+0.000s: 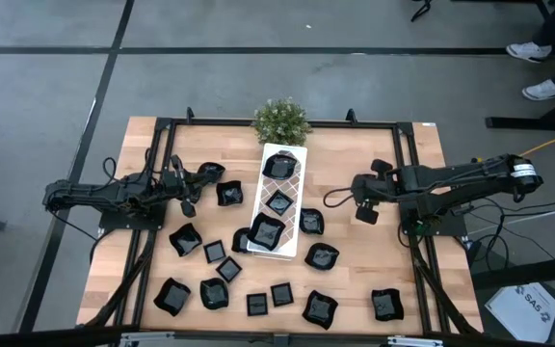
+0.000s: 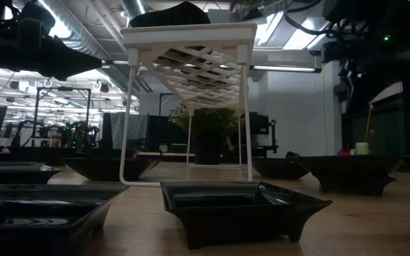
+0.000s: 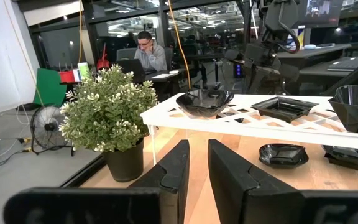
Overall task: Pick & Place Mini shaped plates
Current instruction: Stack the leaf shaped plate on top of the leaf shaped plate on the shelf
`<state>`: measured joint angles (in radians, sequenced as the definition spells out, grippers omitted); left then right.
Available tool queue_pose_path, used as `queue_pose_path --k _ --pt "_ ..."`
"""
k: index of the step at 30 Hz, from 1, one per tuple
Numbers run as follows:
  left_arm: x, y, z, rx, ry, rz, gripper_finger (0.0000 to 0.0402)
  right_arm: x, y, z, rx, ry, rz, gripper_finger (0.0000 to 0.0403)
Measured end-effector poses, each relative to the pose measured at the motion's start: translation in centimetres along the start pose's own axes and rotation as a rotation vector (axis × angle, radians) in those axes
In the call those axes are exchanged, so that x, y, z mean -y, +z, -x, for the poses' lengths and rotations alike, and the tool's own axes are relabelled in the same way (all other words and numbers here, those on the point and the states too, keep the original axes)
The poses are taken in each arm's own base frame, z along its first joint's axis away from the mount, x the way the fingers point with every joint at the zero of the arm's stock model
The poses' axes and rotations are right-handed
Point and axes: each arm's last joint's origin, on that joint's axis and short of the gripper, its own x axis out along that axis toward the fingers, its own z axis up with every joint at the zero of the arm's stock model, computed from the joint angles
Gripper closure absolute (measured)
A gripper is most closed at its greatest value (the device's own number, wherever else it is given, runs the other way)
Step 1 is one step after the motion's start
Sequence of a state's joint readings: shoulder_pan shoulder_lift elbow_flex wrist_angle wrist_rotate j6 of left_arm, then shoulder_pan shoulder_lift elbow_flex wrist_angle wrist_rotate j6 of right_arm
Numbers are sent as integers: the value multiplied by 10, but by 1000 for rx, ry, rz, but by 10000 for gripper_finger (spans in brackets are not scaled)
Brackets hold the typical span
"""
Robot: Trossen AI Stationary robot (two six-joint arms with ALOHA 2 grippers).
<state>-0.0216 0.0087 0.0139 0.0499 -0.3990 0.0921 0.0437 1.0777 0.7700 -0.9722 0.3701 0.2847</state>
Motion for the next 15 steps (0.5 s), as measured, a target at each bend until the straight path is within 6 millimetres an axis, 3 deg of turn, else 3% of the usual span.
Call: queue_pose_path --k 7,15 --pt "0 0 0 0 0 0 347 -2 -5 -6 -21 21 -10 351" --pt "0 0 0 0 0 0 350 -3 -9 -14 -24 15 -67 271"
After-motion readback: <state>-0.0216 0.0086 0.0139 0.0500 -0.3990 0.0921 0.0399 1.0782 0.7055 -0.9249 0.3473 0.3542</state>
